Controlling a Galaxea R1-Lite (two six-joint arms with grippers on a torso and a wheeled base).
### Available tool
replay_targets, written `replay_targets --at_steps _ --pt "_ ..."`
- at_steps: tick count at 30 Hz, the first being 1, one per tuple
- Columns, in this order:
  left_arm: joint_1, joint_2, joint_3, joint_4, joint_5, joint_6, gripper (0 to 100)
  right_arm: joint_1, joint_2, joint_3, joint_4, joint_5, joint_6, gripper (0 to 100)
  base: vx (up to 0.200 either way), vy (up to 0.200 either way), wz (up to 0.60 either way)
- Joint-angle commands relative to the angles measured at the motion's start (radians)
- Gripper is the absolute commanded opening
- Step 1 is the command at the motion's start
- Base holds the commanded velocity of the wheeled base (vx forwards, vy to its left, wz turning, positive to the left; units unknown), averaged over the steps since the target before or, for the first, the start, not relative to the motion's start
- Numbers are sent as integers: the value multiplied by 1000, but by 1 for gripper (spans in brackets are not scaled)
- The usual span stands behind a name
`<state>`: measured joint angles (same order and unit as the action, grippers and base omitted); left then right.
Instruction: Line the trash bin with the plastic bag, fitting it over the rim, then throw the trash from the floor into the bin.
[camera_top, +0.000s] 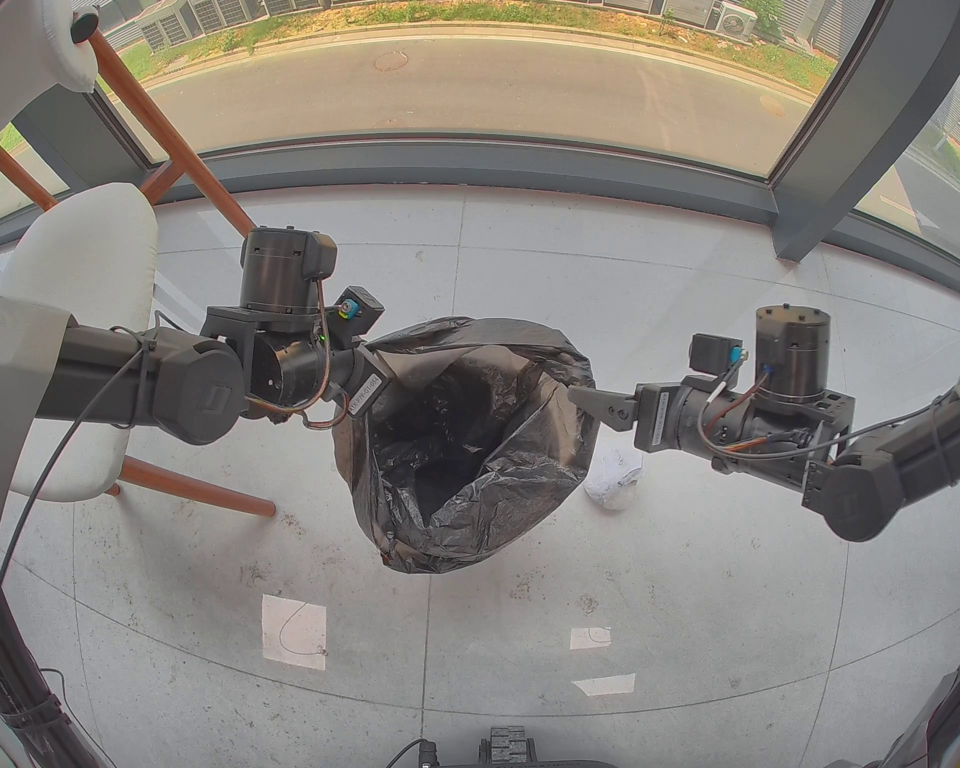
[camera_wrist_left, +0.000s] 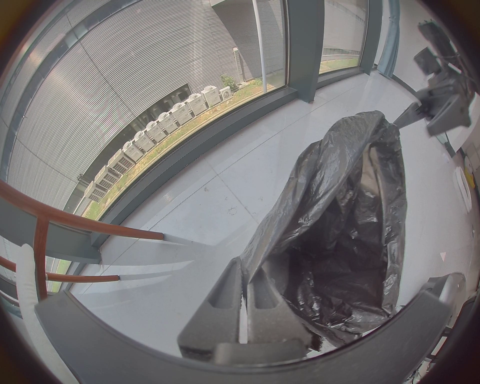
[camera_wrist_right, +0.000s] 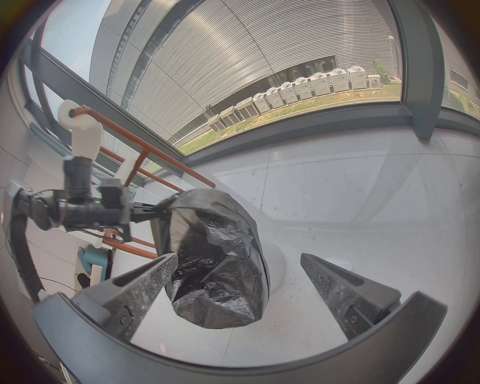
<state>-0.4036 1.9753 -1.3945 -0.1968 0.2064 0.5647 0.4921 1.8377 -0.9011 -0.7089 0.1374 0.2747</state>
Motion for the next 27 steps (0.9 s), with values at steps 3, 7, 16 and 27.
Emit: replay_targets --at_steps 3,7,16,27 --pt "37 79 -80 4 -1 0 0 -12 -144 85 -6 5 20 100 0 0 0" --pt "58 100 -113 7 1 4 100 -12 -167 131 -7 5 21 100 0 0 0" --pt "74 123 -176 -21 -2 -6 100 -23 -182 180 -6 4 23 100 0 0 0" --pt "177 120 -110 -32 -2 11 100 -17 -173 225 -7 4 18 100 0 0 0"
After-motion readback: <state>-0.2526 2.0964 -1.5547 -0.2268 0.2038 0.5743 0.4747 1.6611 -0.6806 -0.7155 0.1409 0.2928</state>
